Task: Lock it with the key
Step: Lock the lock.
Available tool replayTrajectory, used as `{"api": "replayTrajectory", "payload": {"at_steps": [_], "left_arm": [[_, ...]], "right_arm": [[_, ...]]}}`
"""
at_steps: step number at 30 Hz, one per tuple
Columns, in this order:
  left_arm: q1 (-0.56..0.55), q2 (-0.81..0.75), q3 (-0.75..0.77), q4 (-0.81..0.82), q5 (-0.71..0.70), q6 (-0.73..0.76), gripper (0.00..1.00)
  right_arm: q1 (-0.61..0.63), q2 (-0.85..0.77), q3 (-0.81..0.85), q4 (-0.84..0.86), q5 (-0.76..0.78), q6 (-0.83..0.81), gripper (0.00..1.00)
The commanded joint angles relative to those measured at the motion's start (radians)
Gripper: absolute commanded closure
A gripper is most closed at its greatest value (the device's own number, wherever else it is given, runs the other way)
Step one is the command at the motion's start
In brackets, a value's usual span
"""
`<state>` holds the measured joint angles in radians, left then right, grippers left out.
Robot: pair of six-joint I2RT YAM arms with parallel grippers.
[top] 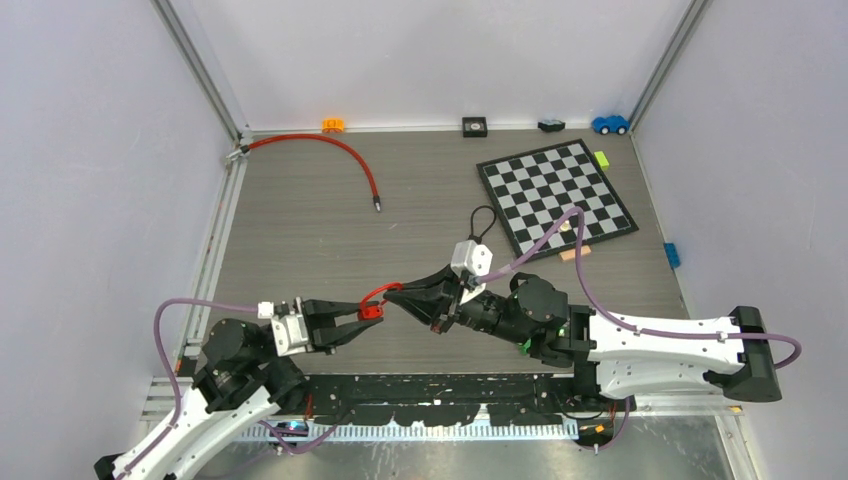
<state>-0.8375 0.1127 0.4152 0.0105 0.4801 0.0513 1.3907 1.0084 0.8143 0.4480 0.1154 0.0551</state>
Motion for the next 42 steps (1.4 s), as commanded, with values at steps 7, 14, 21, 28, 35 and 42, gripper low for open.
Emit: {"api": "replayTrajectory", "payload": {"at_steps": [7, 14, 21, 28, 35, 42], "left_arm": [[-0.002, -0.021, 0.009, 0.026, -0.034, 0.004, 1.00], [-0.002, -0.011, 0.011, 0.021, -0.031, 0.003, 1.00], [-0.002, -0.011, 0.010, 0.022, -0.036, 0.003, 1.00], [-0.002, -0.008, 0.003, 0.037, -0.044, 0.000, 1.00], [-0.002, -0.006, 0.002, 0.040, -0.041, -0.004, 1.00], [-0.002, 0.009, 0.007, 0.046, -0.040, -0.002, 1.00]], "right_arm": [[0.014, -0.001, 0.006, 0.041, 0.019, 0.009, 0.99], [0.014, 0.025, 0.006, 0.057, -0.017, 0.031, 0.99], [0.016, 0.017, 0.007, 0.029, -0.049, 0.050, 0.99], [0.018, -0.008, -0.001, -0.012, -0.053, 0.052, 0.99], [0.018, 0.013, -0.010, -0.023, -0.024, 0.046, 0.99], [0.017, 0.095, 0.021, -0.042, 0.012, 0.038, 0.99]]}}
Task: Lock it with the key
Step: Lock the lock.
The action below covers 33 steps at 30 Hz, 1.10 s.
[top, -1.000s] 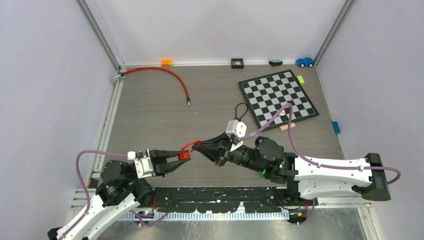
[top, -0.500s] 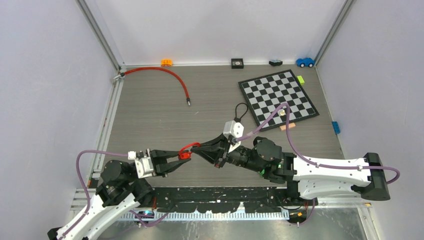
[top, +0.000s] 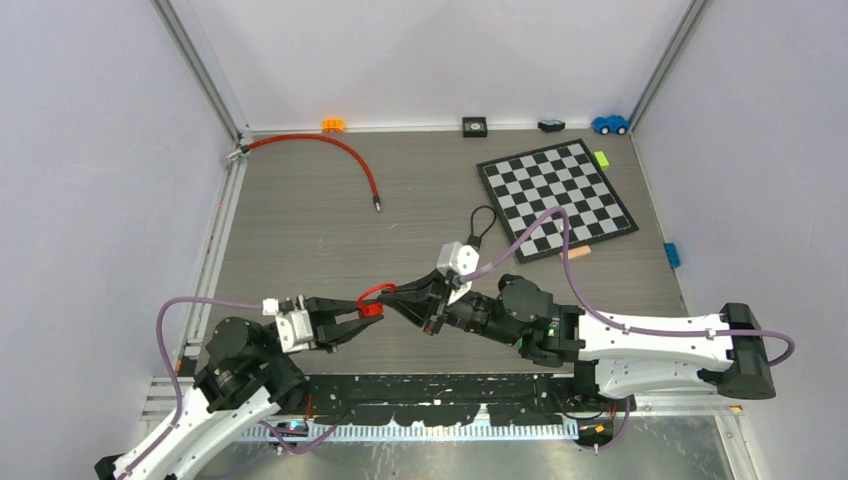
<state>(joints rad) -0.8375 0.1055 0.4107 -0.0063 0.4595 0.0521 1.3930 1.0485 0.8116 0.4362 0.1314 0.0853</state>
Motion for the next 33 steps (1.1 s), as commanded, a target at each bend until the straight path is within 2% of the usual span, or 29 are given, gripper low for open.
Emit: {"api": "replayTrajectory", "payload": {"at_steps": [1, 7, 17, 33], "left_arm": [[-0.002, 0.015, 0.010, 0.062, -0.018, -0.004, 1.00], [-0.002, 0.009, 0.009, 0.064, -0.053, -0.006, 1.00], [-0.002, -0.055, -0.001, 0.056, -0.146, -0.004, 1.00], [-0.002, -0.062, -0.003, 0.074, -0.159, -0.012, 1.00]], "right_arm": [[0.015, 0.068, 0.026, -0.035, -0.009, 0.009, 0.99], [0.017, 0.108, 0.039, -0.065, -0.043, 0.020, 0.99], [0.030, 0.097, -0.028, -0.089, -0.025, 0.058, 0.99], [0.044, 0.146, -0.063, -0.129, 0.021, 0.088, 0.99]]}}
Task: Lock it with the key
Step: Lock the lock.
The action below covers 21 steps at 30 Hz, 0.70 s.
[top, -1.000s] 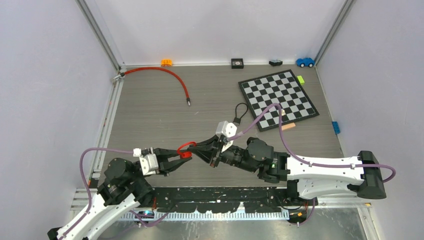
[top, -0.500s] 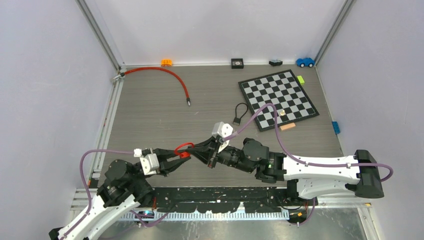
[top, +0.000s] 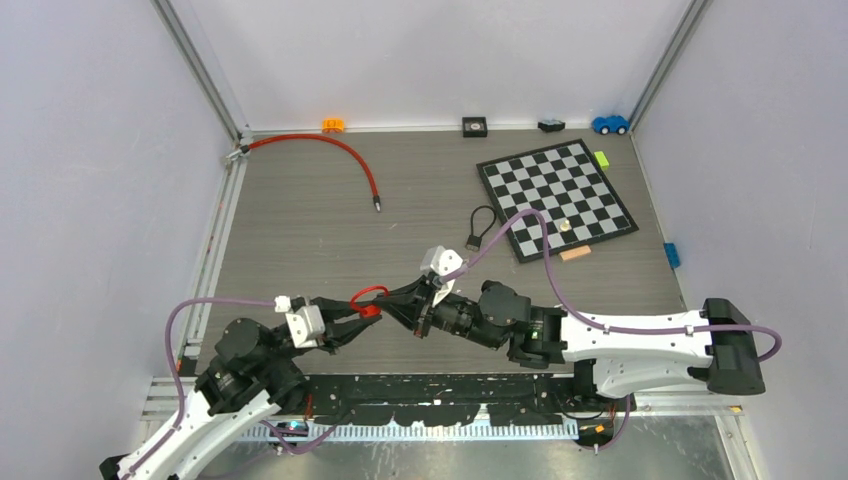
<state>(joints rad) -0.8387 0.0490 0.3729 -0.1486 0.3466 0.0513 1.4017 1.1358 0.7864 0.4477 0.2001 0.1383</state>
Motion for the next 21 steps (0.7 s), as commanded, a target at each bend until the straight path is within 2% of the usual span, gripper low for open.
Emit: {"api": "replayTrajectory", "payload": {"at_steps": [1, 12, 19, 21], "left_arm": [[0.000, 0.000, 0.035, 0.218, -0.042, -0.013, 1.00], [0.000, 0.072, 0.064, 0.195, -0.023, -0.025, 1.00], [0.000, 0.051, 0.054, 0.194, -0.040, -0.041, 1.00], [0.000, 0.049, 0.052, 0.199, -0.042, -0.044, 1.00]], "right_arm": [[0.036, 0.065, -0.034, -0.138, -0.049, 0.034, 0.99], [0.048, 0.113, 0.098, -0.250, -0.053, 0.015, 0.99], [0.059, 0.085, 0.099, -0.286, -0.046, 0.015, 0.99], [0.060, 0.062, 0.088, -0.280, -0.044, 0.018, 0.96]]}}
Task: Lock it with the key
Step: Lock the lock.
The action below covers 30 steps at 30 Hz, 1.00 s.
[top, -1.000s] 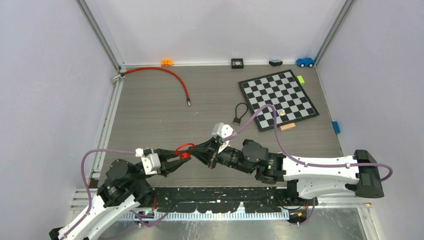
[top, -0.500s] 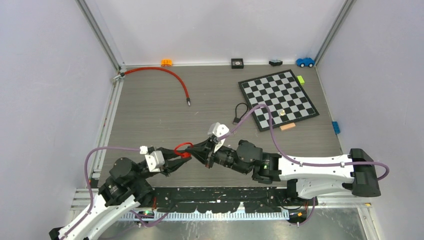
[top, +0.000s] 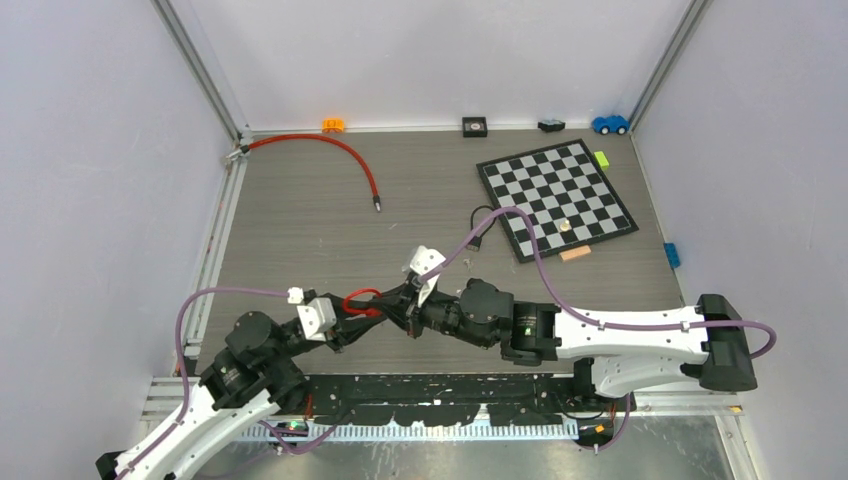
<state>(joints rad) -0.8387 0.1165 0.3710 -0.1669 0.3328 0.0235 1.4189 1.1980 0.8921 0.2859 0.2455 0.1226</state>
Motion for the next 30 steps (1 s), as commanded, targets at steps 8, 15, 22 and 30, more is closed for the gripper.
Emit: {"api": "replayTrajectory", "payload": {"at_steps": [8, 15, 22, 30], "left_arm": [[0.000, -0.030, 0.037, 0.236, -0.020, -0.063, 1.00], [0.000, -0.041, 0.030, 0.241, -0.015, -0.077, 1.00], [0.000, -0.030, 0.032, 0.339, -0.112, -0.212, 1.00], [0.000, 0.075, 0.087, 0.400, -0.200, -0.562, 1.00]], "right_arm": [[0.043, -0.124, -0.031, -0.190, -0.041, -0.005, 0.60], [0.043, -0.287, -0.085, -0.224, -0.006, -0.038, 0.33], [0.043, -0.392, -0.186, -0.215, 0.040, -0.076, 0.32], [0.043, -0.423, -0.183, -0.222, 0.057, -0.208, 0.34]]}}
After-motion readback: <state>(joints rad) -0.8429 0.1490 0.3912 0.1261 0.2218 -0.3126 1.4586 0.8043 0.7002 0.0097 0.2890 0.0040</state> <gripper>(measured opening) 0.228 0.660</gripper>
